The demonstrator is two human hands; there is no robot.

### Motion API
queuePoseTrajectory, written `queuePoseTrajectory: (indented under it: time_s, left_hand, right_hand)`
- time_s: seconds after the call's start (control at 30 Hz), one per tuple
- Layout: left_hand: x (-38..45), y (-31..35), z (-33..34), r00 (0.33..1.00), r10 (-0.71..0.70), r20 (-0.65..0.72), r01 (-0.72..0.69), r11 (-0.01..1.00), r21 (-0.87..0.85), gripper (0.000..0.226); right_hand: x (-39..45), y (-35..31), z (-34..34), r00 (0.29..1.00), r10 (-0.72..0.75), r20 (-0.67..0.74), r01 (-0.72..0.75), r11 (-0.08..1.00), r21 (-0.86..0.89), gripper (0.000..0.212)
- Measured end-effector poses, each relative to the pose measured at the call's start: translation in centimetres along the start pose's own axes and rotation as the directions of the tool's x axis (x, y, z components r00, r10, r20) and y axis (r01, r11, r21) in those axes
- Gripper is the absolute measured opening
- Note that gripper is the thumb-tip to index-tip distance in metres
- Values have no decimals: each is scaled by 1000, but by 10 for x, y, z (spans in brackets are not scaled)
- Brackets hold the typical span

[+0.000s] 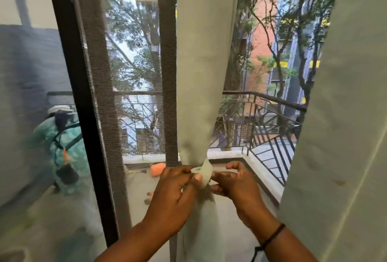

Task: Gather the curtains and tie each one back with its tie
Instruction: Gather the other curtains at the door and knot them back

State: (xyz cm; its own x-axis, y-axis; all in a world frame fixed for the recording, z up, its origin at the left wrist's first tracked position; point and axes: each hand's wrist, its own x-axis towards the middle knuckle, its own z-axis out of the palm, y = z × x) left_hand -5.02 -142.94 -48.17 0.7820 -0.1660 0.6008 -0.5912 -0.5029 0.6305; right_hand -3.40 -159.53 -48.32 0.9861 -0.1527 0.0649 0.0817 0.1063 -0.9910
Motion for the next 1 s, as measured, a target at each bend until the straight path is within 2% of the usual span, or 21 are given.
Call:
queuePoseTrajectory:
  time_s: [0.07, 0.1, 0.13, 0.2, 0.23, 0.27, 0.3, 0.37, 0.43, 0.5, 0.57, 0.6, 0.67, 0.73, 0.8, 0.87, 0.93, 1.0]
  left_hand:
    - [1, -3, -2, 984, -144, -110, 122, 976, -180, 37]
    - [2, -2, -3, 960, -246, -133, 190, 923, -336, 28]
    - [4, 1, -4, 929, -348, -128, 243, 833, -497, 22]
    - [9, 7, -8, 871, -488, -56, 294, 610, -736, 29]
    - [12, 8, -10, 860, -509, -19, 303, 542, -784, 30]
    - [13, 9, -13, 855, -518, 1, 314, 518, -796, 29]
    - [14, 10, -15, 853, -521, 9, 322, 514, -795, 27]
    - [14, 12, -17, 860, -511, -22, 312, 559, -768, 24]
    - [15, 8, -19, 887, -457, -62, 276, 634, -723, 36]
    - [18, 4, -24, 925, -380, -24, 258, 672, -694, 45]
    - [24, 0, -31, 949, -314, -3, 246, 750, -613, 35]
    - [26, -1, -36, 963, -270, -11, 217, 799, -561, 30]
    - [29, -2, -43, 986, -163, -18, 134, 866, -481, 24]
    - [32, -5, -48, 998, -57, -31, 37, 892, -451, 13]
    - [36, -8, -51, 1000, -10, 3, 10, 858, -514, 5]
    - [41, -9, -52, 1000, -4, -6, 0, 798, -602, 13]
    - [48, 0, -56, 999, -34, -39, -4, 696, -718, 16]
    - [56, 11, -58, 989, -137, -61, 25, 549, -835, 14]
  right_hand:
    - [-1, 8, 8, 992, -82, -98, 76, 995, -69, 46]
    - [-1, 12, 11, 992, -101, -79, 89, 985, -147, 47]
    - [-1, 16, 14, 996, -87, -21, 80, 970, -227, 49]
    - [1, 23, 18, 985, -5, 173, 65, 938, -342, 48]
    - [2, 26, 20, 964, 36, 263, 69, 923, -379, 47]
    - [2, 30, 24, 944, 74, 322, 65, 913, -402, 47]
    - [5, 34, 28, 930, 99, 354, 55, 914, -401, 52]
    - [13, 44, 33, 938, 112, 330, 28, 920, -391, 73]
    - [20, 52, 39, 944, 129, 304, -3, 924, -384, 81]
    - [22, 57, 44, 934, 156, 322, -26, 927, -375, 64]
    - [22, 60, 47, 931, 161, 327, -21, 919, -393, 43]
    - [21, 62, 50, 933, 156, 324, -17, 919, -393, 40]
    - [21, 68, 53, 940, 154, 306, -18, 914, -405, 46]
    - [19, 76, 56, 943, 139, 301, -4, 912, -409, 58]
    - [18, 84, 59, 959, 112, 262, -2, 921, -389, 66]
    - [17, 89, 59, 970, 129, 206, -42, 925, -377, 62]
    - [16, 94, 62, 978, 118, 174, -47, 929, -366, 40]
    - [12, 100, 69, 989, 78, 123, -35, 946, -321, 11]
